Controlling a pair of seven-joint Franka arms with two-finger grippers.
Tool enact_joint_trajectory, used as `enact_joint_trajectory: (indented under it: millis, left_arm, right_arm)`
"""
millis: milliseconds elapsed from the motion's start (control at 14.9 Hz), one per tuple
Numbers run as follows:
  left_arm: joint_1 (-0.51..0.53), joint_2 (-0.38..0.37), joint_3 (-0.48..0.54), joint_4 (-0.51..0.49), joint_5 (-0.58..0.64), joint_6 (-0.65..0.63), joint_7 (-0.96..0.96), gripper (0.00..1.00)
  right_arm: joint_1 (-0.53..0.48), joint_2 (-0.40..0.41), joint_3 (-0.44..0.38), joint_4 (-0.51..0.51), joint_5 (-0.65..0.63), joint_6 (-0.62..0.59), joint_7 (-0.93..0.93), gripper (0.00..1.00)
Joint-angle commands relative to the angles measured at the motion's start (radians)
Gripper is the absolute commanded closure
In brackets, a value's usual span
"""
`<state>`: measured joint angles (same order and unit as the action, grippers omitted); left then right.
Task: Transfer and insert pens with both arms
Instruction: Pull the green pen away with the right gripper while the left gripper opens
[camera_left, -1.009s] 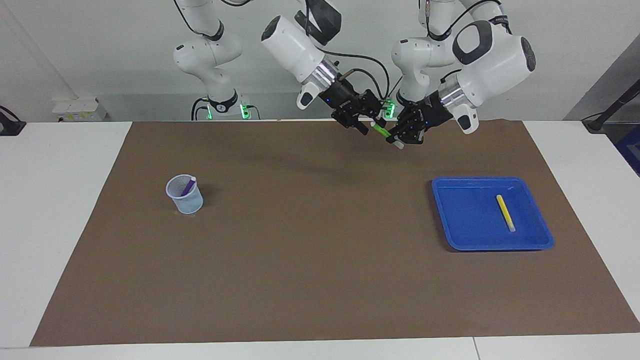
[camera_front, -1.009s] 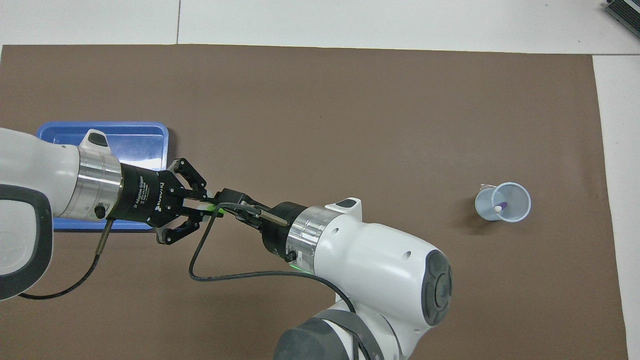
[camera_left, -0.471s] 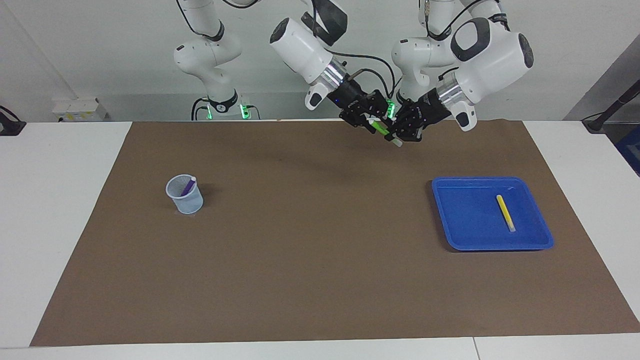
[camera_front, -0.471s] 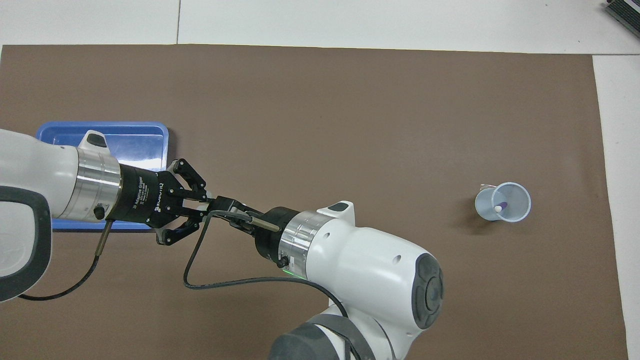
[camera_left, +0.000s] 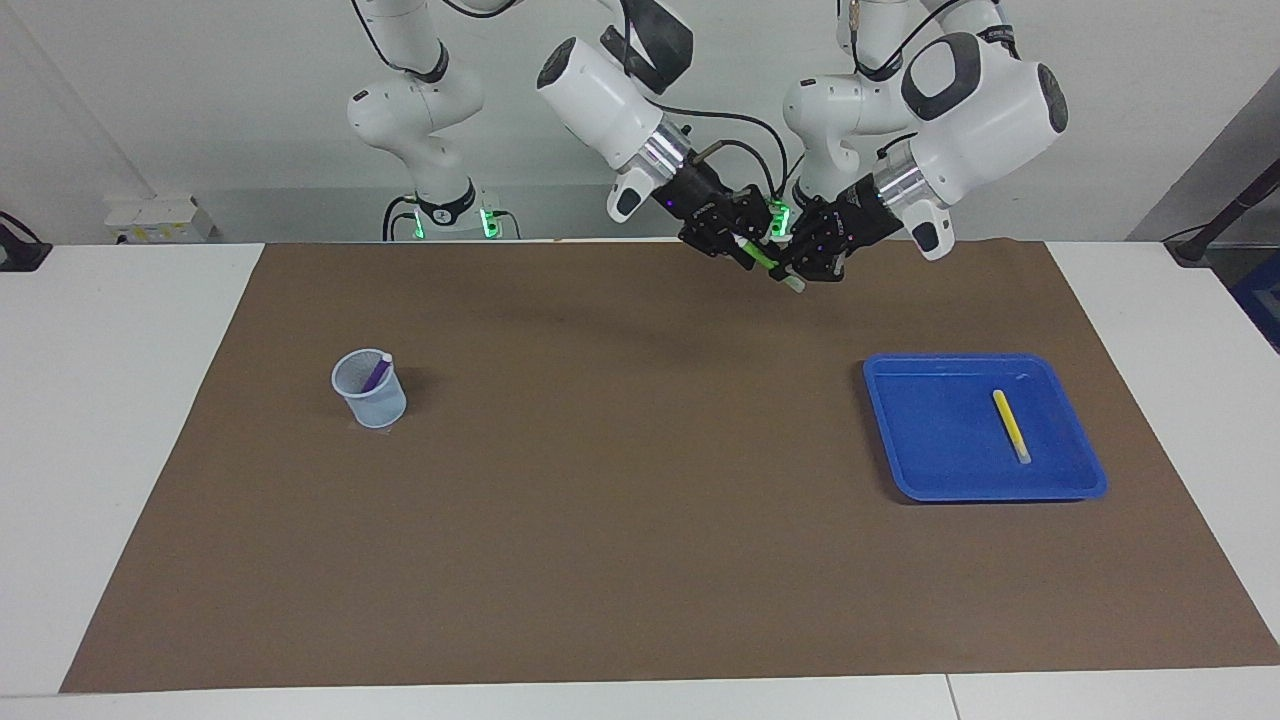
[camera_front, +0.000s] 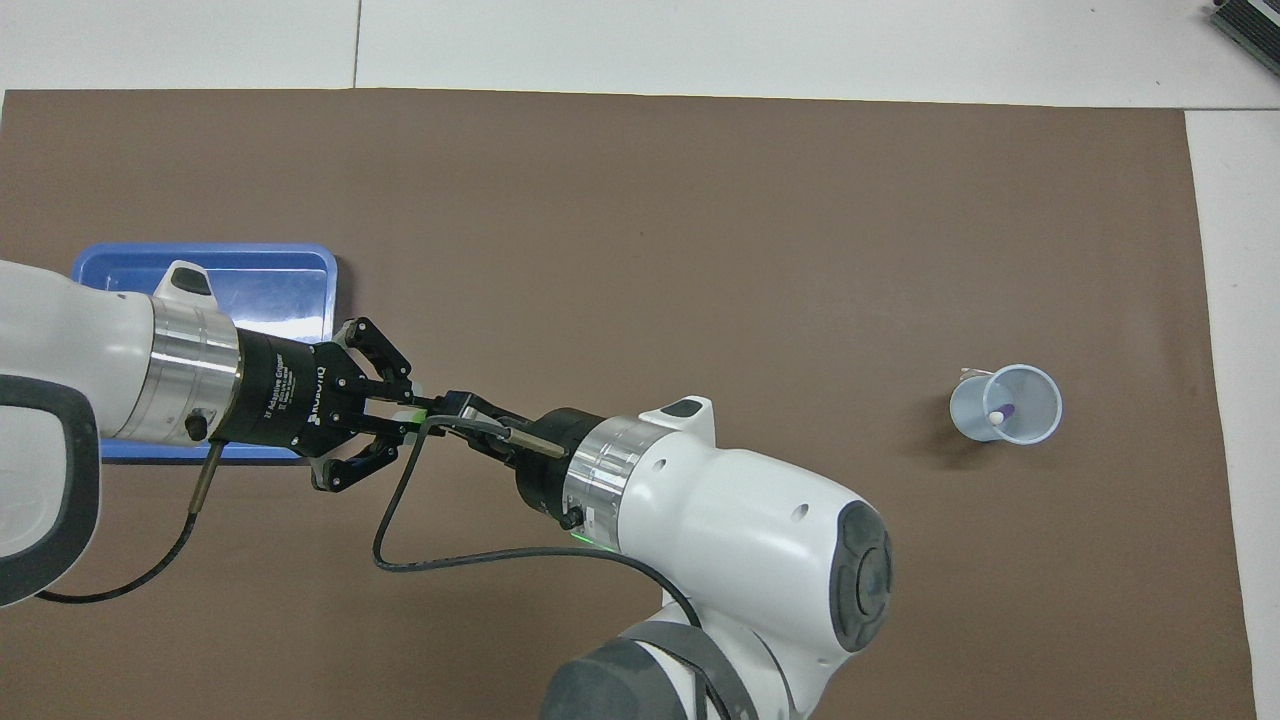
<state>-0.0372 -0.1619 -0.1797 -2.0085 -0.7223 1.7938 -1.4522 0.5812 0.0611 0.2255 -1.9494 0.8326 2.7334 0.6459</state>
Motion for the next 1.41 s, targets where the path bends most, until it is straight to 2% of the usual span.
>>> enact_joint_trajectory:
  millis: [0,269,471,673,740,942,1076,1211,1345]
  left_arm:
    - [-0.015,-0.033,0.012,-0.03,-0.016,0.004,-0.016,1.0]
    - [-0.015,-0.038,0.012,-0.03,-0.016,0.004,-0.017,1.0]
    - [-0.017,-0.038,0.012,-0.029,-0.014,-0.001,-0.004,1.0]
    - [-0.021,-0.038,0.014,-0.03,-0.009,0.001,0.013,0.62]
    - [-0.021,-0.038,0.016,-0.03,-0.008,-0.005,0.006,0.58]
    - [-0.012,-0.051,0.016,-0.03,-0.006,-0.007,0.019,0.58]
    - [-0.007,-0.056,0.019,-0.029,0.003,-0.008,0.062,0.61]
    - [-0.004,-0.059,0.02,-0.029,0.044,-0.013,0.183,0.61]
    - [-0.001,-0.06,0.023,-0.027,0.151,-0.06,0.37,0.62]
  right_arm:
    - [-0.012,0.011,0.008,0.009,0.008,0.014,-0.032,0.75]
    - [-0.018,0.009,0.008,0.003,0.01,0.014,-0.031,1.0]
    - [-0.02,0.009,0.008,0.003,0.011,0.012,-0.029,1.0]
    - [-0.024,0.009,0.008,0.001,0.011,0.008,-0.029,1.0]
    - [-0.029,0.009,0.008,0.001,0.01,0.008,-0.029,1.0]
    - [-0.046,0.008,0.006,0.0,0.01,-0.01,-0.049,1.0]
    - [-0.101,0.003,0.005,0.0,0.01,-0.099,-0.144,1.0]
    - [-0.176,0.0,0.003,0.0,0.005,-0.199,-0.257,1.0]
    - [-0.253,-0.001,0.002,0.001,-0.05,-0.295,-0.336,1.0]
